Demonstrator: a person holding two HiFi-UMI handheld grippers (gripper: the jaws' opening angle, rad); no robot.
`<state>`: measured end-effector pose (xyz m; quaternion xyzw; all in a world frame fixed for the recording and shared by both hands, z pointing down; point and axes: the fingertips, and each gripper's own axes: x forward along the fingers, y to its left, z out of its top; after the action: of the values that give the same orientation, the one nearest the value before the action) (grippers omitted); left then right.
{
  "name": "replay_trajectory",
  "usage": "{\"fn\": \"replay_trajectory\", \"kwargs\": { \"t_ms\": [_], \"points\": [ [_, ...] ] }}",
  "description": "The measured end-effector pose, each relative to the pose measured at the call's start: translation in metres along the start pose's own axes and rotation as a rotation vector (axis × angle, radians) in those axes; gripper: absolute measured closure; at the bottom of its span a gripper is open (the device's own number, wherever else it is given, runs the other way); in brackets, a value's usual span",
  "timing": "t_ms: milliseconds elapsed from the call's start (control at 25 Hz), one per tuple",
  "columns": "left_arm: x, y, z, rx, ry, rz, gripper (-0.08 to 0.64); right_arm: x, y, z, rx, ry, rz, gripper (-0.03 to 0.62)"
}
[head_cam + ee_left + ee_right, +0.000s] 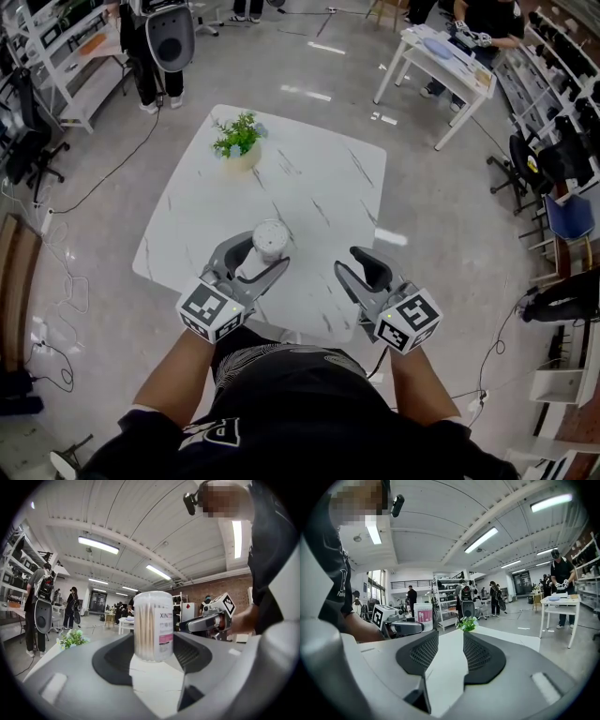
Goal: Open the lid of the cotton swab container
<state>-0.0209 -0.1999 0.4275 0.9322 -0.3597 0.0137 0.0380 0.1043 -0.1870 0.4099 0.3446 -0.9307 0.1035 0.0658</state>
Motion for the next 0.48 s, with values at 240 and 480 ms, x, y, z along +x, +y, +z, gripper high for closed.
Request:
{"fn": "replay_trajectory", "kwargs": {
  "t_ms": [240, 480],
  "points": [
    [-0.0004, 0.0005, -0.0001, 0.006, 0.006, -0.007, 0.252, 0.0011, 0.0007, 0.007, -0.004, -0.006, 0.014, 0.405],
    [0.0011, -0.0072, -0.0008, 0.017, 0.011, -0.054, 0.252, 0.0028, 0.007, 0.0084, -0.043, 0.007, 0.056, 0.361]
  ]
}}
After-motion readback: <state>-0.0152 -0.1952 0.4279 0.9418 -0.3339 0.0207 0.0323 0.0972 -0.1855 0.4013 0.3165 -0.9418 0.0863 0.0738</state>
